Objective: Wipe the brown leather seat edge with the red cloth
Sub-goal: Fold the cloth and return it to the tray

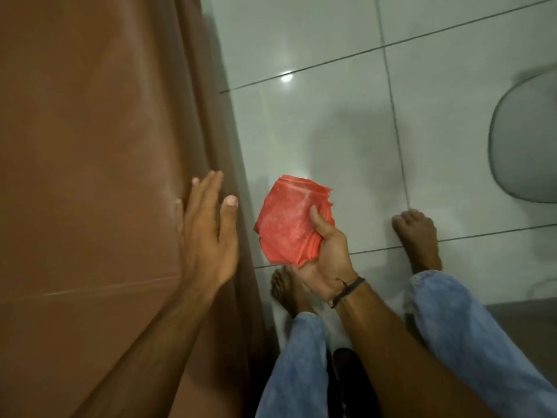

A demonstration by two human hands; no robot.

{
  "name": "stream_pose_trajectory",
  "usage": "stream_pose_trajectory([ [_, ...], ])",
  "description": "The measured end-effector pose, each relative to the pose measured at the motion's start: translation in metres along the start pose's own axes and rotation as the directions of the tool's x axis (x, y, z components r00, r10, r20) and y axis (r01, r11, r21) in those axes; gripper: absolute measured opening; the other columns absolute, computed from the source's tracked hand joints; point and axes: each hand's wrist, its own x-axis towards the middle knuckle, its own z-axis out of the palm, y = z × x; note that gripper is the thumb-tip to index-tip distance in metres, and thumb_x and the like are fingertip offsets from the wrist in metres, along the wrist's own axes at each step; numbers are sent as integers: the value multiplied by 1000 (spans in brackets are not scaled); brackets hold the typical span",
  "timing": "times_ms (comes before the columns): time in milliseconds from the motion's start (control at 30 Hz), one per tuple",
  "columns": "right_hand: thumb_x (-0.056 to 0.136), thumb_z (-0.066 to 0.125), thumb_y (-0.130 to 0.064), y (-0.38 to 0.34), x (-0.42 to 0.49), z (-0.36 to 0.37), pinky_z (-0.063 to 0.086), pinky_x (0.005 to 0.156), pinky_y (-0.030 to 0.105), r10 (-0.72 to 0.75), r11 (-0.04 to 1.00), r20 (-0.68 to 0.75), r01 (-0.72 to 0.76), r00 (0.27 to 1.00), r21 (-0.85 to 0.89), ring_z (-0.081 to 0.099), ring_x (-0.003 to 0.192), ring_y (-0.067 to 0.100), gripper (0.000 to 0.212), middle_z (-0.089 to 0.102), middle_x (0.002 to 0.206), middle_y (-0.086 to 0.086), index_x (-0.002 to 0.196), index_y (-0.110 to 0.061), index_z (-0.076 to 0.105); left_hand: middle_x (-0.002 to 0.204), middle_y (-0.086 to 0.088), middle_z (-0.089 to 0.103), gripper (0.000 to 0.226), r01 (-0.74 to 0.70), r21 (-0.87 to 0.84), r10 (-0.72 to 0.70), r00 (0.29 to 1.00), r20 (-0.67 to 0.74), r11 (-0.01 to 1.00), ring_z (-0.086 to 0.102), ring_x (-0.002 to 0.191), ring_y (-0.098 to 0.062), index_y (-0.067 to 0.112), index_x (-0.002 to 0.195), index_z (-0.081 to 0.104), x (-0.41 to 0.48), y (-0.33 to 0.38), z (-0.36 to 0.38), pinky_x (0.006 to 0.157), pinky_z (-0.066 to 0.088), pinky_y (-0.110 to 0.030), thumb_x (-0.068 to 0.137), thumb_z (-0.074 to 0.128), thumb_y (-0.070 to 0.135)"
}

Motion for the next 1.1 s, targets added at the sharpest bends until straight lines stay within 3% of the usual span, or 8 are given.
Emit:
stream_pose_trajectory([
  [100, 106, 53, -30, -61, -32, -15, 39, 122, 67, -33, 998, 7, 32, 999, 46, 56, 144, 45, 46, 61, 153, 21, 150, -16, 58, 148, 5, 68, 41, 190, -252, -119, 955, 270, 949, 58, 141, -7, 23, 145, 68, 1, 63, 31, 127, 40, -35, 109, 55, 40],
  [233, 102, 59, -28, -146, -66, -42, 55, 108, 63, -142, 988, -27, 143, 990, 57, 63, 136, 46, 48, 65, 148, 23, 149, -18, 58, 94, 23, 81, 25, 292, -303, -77, 823, 563, 907, 74, 93, 5, 47, 98, 79, 6, 154, 82, 80, 56, -14, 105, 65, 28],
  [367, 90, 60, -15, -236, -96, -79, 60, 98, 56, -240, 965, -160, 253, 958, 70, 69, 124, 42, 46, 69, 141, 24, 135, -16, 67, 110, 9, 79, 21, 262, -264, -20, 744, 668, 928, 75, 102, -11, 36, 115, 78, 11, 249, 131, 85, 57, -27, 100, 73, 22],
  [500, 92, 52, 1, -326, -117, -118, 61, 92, 49, -328, 941, -273, 337, 904, -14, 66, 123, 40, 40, 66, 141, 24, 125, -17, 67, 93, 20, 79, 18, 125, -218, 80, 670, 738, 968, 73, 84, 3, 30, 106, 80, 20, 345, 190, 73, 55, -15, 99, 74, 15],
  [633, 92, 61, 5, -403, -120, -151, 51, 111, 60, -390, 911, -404, 410, 827, -40, 63, 133, 45, 34, 66, 144, 24, 108, -23, 72, 103, -1, 82, 12, -69, -90, 113, 677, 728, 994, 76, 100, -20, 20, 102, 81, 35, 436, 262, 100, 60, -43, 92, 77, 13],
  [800, 92, 71, -5, -470, -81, -174, 62, 74, 34, -316, 909, -550, 414, 773, 60, 72, 108, 27, 39, 73, 137, 17, 127, -22, 71, 125, -3, 77, 26, -407, 130, 187, 651, 735, 904, 72, 115, -29, 30, 116, 76, 60, 521, 339, 98, 58, -37, 94, 67, 23],
  [967, 91, 78, -10, -500, -30, -184, 57, 107, 48, -175, 922, -672, 359, 720, 145, 67, 130, 38, 54, 69, 141, 20, 142, -6, 62, 131, -10, 72, 37, -535, 319, 150, 659, 737, 782, 70, 118, -34, 19, 137, 69, 85, 550, 400, 100, 60, -47, 102, 58, 22],
  [1100, 98, 70, -18, -511, -9, -189, 51, 115, 48, -118, 946, -662, 287, 740, 153, 62, 139, 37, 56, 61, 152, 16, 151, -7, 54, 129, -10, 72, 34, -556, 335, 196, 689, 698, 760, 69, 119, -33, 17, 135, 71, 91, 547, 423, 104, 59, -47, 104, 57, 21],
])
